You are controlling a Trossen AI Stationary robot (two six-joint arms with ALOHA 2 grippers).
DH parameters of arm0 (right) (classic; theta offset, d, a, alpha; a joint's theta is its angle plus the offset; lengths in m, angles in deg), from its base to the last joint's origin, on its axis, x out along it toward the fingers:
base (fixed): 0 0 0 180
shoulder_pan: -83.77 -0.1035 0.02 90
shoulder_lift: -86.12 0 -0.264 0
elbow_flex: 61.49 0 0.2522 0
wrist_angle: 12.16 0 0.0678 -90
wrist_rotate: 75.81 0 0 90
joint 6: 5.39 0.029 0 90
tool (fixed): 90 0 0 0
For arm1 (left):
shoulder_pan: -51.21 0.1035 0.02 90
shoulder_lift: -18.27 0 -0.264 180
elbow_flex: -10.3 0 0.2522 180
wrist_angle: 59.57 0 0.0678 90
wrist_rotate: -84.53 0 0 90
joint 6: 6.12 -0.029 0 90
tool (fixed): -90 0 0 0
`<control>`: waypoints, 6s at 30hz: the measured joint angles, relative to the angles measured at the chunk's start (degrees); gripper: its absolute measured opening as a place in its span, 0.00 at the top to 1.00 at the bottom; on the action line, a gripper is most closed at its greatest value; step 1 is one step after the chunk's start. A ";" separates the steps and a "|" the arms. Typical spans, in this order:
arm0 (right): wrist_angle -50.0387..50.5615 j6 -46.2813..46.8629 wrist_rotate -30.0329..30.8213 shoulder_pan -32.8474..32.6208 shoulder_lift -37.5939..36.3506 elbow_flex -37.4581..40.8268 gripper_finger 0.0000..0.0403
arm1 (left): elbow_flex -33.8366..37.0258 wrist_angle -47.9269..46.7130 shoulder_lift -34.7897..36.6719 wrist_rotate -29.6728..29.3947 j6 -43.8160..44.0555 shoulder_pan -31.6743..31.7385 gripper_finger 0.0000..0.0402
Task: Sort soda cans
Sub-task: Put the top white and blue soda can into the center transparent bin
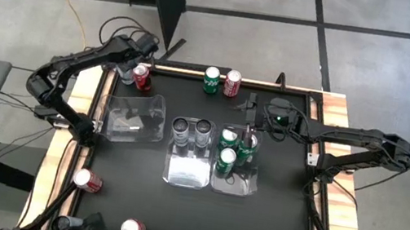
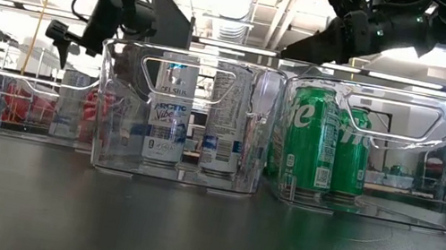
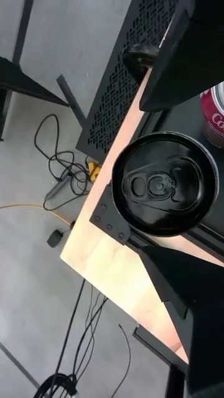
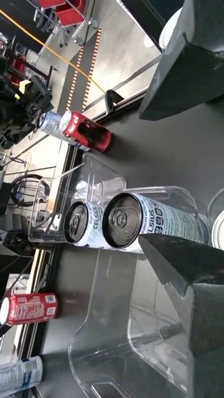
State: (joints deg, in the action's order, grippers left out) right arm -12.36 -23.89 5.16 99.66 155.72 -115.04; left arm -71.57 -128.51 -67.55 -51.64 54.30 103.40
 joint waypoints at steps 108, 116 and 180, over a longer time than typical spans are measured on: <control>0.16 0.65 -0.01 -0.12 0.04 -0.09 0.18 | 3.79 5.05 -0.55 0.84 -7.27 1.14 0.10; 0.15 0.70 -0.01 -0.12 0.04 -0.09 0.18 | 3.79 5.07 -0.55 1.13 -6.60 1.14 0.14; -9.04 5.20 0.06 -0.10 0.04 -0.11 0.18 | 4.78 1.57 10.32 -3.12 -9.39 -5.85 0.35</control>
State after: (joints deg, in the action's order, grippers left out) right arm -21.39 -18.69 5.22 99.57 155.76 -115.15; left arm -66.79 -126.93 -57.24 -54.76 44.91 97.54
